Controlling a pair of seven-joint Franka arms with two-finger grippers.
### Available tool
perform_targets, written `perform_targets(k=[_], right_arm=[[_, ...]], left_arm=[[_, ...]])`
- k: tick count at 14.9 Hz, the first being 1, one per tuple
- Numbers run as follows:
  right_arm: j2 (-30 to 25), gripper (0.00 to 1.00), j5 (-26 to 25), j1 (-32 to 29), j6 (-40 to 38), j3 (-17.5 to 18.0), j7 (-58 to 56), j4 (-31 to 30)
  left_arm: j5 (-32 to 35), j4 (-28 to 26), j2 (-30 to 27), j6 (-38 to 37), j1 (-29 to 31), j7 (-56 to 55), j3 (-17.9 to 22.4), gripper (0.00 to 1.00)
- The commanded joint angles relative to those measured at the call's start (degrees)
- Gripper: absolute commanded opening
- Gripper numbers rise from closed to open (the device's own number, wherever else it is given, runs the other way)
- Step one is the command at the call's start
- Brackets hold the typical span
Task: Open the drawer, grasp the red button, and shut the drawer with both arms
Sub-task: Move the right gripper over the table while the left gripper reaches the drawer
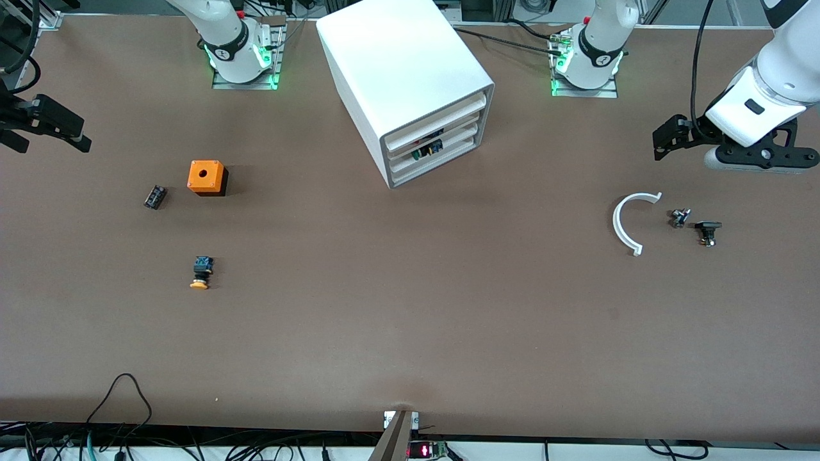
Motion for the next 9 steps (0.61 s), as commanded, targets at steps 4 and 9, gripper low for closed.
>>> perform_targets(k=[4,9], right_arm=[[0.81,1.00,-0.82,0.18,-1.39,0.01,0.86,2.05],[0.81,1.00,-1.44,1.67,-2.79,0.10,0.95,1.44]], left_arm=[[0.61,0.91,-0.03,-1.21,-0.05,0.49,0.04,1.00],[0.52,0.91,0.06,-1.30,-0.05,0.32,0.04,1.00]])
